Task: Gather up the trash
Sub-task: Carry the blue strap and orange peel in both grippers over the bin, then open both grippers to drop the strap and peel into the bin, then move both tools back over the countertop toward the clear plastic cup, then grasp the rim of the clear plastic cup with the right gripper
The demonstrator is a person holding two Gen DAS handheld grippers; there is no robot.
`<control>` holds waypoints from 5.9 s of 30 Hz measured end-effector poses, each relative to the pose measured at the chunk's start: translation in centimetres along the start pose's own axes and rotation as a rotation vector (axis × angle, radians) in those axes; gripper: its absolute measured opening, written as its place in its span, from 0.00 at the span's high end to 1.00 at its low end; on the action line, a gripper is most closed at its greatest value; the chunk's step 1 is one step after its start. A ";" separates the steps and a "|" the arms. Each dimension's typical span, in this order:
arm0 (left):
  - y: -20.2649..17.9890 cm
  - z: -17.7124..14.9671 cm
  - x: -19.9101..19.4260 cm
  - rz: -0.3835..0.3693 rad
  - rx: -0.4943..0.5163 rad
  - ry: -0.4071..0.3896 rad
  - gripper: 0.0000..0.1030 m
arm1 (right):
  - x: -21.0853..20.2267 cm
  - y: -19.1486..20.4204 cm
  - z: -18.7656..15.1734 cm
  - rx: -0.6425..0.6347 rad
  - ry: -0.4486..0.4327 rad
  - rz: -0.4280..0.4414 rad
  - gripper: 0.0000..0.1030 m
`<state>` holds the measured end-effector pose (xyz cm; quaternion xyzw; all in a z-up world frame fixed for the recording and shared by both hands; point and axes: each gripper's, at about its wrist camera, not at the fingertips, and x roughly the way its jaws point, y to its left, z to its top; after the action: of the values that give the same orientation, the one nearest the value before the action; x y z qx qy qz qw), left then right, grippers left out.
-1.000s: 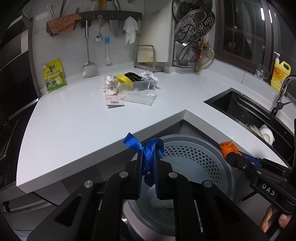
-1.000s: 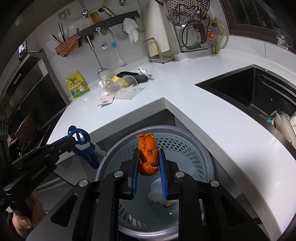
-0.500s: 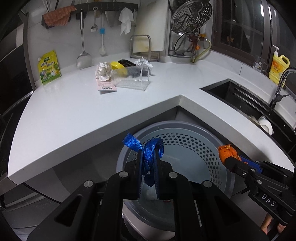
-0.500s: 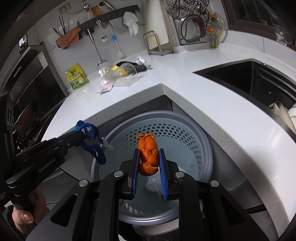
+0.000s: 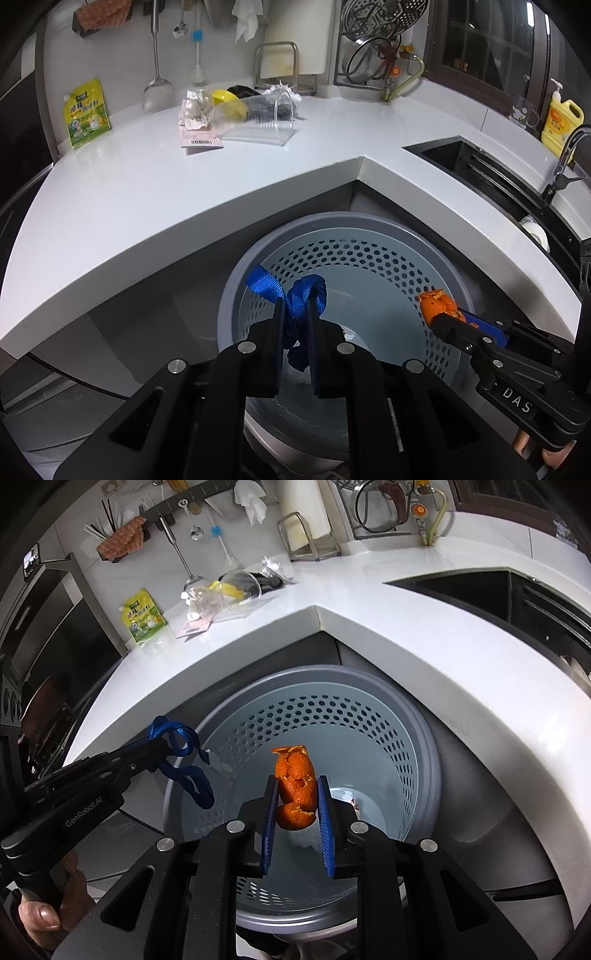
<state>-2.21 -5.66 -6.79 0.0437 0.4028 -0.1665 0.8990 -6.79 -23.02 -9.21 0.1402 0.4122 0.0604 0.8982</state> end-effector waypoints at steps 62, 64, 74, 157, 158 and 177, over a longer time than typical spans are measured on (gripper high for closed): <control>3.4 1.0 -2.6 0.049 -0.076 -0.125 0.07 | -1.7 0.2 1.0 0.009 -0.101 -0.037 0.41; 3.5 1.1 -2.7 0.049 -0.079 -0.128 0.07 | -1.8 0.3 1.0 0.006 -0.107 -0.038 0.40; 4.5 1.4 -2.7 0.060 -0.092 -0.123 0.07 | -1.2 1.1 1.8 -0.014 -0.115 -0.038 0.36; 16.0 13.6 4.0 0.232 -0.241 -0.171 0.07 | 14.7 10.3 21.7 -0.202 -0.093 0.068 0.34; 16.0 13.7 3.9 0.233 -0.243 -0.171 0.07 | 14.8 10.4 21.8 -0.204 -0.091 0.075 0.37; 15.7 15.6 4.4 0.210 -0.251 -0.182 0.07 | 14.1 10.5 22.5 -0.252 -0.097 0.117 0.95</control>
<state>16.84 4.61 -0.42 -0.0421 0.3306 -0.0235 0.9425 19.56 -14.45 -2.27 0.0526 0.3487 0.1571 0.9225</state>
